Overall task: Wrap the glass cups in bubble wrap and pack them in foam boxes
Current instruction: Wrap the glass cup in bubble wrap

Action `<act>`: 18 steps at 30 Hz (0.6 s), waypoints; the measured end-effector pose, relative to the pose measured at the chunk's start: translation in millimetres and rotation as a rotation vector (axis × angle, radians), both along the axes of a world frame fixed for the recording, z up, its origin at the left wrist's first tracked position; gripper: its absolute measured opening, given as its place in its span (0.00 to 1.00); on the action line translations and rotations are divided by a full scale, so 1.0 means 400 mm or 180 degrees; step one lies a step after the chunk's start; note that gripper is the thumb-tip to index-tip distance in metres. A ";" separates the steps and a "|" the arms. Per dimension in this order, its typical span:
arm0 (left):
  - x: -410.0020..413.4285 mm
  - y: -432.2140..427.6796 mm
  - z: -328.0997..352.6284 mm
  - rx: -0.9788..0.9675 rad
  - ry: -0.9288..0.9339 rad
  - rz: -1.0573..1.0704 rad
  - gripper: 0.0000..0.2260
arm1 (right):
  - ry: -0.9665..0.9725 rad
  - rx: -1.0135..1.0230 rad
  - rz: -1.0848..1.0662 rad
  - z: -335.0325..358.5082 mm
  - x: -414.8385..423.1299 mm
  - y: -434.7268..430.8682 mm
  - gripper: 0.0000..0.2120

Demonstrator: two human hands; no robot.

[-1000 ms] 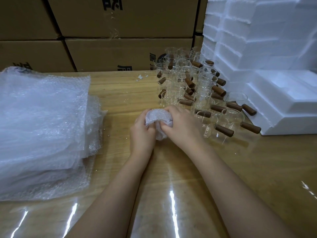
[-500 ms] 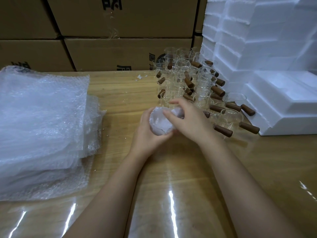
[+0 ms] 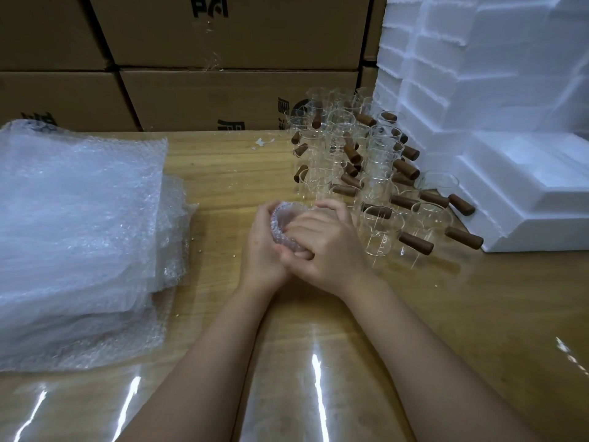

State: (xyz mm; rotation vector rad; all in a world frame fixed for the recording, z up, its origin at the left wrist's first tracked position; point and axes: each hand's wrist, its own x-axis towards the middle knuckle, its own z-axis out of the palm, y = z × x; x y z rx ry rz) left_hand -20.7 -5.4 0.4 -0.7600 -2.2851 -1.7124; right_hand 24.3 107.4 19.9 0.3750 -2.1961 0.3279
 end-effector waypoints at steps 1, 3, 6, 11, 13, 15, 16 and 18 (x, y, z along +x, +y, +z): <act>0.001 0.000 -0.001 -0.0043 0.0045 0.0004 0.35 | -0.0010 -0.0011 -0.0029 0.000 0.000 -0.001 0.19; -0.002 0.001 -0.006 -0.0122 0.0092 0.0041 0.35 | -0.0091 -0.0036 -0.0060 0.001 -0.002 0.000 0.20; -0.010 0.002 -0.007 -0.0195 0.0003 0.0216 0.36 | -0.0287 -0.0084 -0.0006 0.005 -0.006 -0.005 0.20; -0.016 0.010 -0.001 -0.0146 -0.0370 0.0485 0.27 | 0.0398 -0.0701 -0.0033 0.016 -0.004 0.009 0.19; -0.017 0.010 0.000 -0.0105 -0.0414 0.0507 0.28 | 0.0460 -0.0775 -0.0010 0.017 -0.003 0.015 0.21; -0.015 0.012 0.000 -0.0144 -0.0353 0.0459 0.27 | 0.0411 -0.0727 -0.0019 0.011 -0.002 0.013 0.21; -0.013 0.011 0.000 -0.0173 -0.0297 0.0417 0.27 | 0.0391 -0.0663 -0.0048 0.007 -0.001 0.011 0.20; -0.010 0.011 -0.002 -0.0228 -0.0211 0.0335 0.27 | 0.0339 -0.0543 -0.0063 -0.002 0.000 0.007 0.20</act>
